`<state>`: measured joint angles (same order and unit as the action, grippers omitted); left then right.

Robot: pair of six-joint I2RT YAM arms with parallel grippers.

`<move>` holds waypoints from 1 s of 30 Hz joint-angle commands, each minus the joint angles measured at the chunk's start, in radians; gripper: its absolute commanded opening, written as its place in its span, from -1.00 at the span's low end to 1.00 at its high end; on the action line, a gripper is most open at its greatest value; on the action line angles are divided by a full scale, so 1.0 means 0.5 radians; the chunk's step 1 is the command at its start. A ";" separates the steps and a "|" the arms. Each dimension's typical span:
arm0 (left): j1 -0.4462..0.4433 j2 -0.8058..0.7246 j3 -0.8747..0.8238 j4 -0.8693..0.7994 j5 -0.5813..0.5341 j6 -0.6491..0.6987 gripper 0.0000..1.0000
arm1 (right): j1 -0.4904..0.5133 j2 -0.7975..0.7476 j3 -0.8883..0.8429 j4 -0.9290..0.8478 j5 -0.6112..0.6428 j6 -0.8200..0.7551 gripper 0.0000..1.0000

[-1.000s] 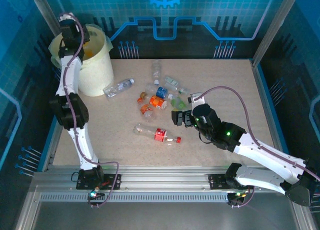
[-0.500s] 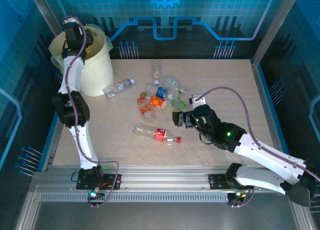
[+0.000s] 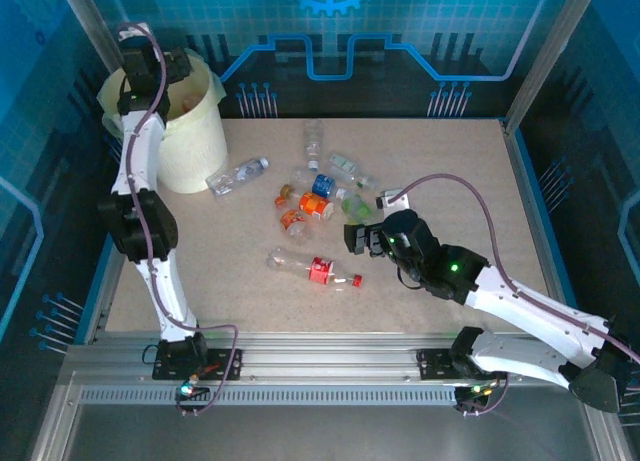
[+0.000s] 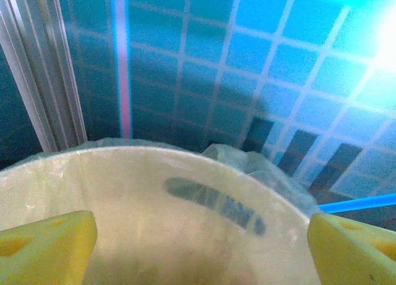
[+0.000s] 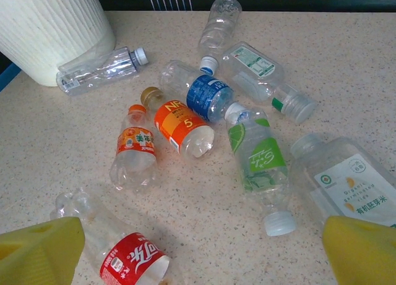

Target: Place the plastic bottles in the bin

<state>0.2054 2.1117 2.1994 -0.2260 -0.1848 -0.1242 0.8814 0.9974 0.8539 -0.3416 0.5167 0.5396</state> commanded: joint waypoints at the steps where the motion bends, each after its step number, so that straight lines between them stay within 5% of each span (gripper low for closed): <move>1: -0.027 -0.194 -0.072 0.054 0.041 -0.121 0.87 | -0.069 -0.034 -0.041 -0.025 0.039 0.019 1.00; 10: -0.170 -0.583 -0.287 -0.099 0.161 -0.116 0.98 | -0.524 -0.032 -0.045 -0.222 -0.362 -0.247 1.00; 14: -0.242 -0.808 -0.531 -0.017 0.209 -0.174 0.98 | -0.719 -0.001 -0.030 -0.303 -0.345 -0.372 0.99; 19: -0.309 -1.092 -0.889 0.093 0.237 -0.427 0.98 | -1.019 0.044 -0.055 -0.280 -0.649 -0.510 0.99; 30: -0.328 -1.390 -1.354 0.094 0.865 -0.755 0.98 | -1.318 0.349 0.041 -0.433 -1.191 -0.925 1.00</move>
<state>0.0475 1.4666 1.5551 -0.1753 0.1215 -0.4564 0.2348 1.1378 0.8383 -0.5014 0.0368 0.1761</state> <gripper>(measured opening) 0.990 0.998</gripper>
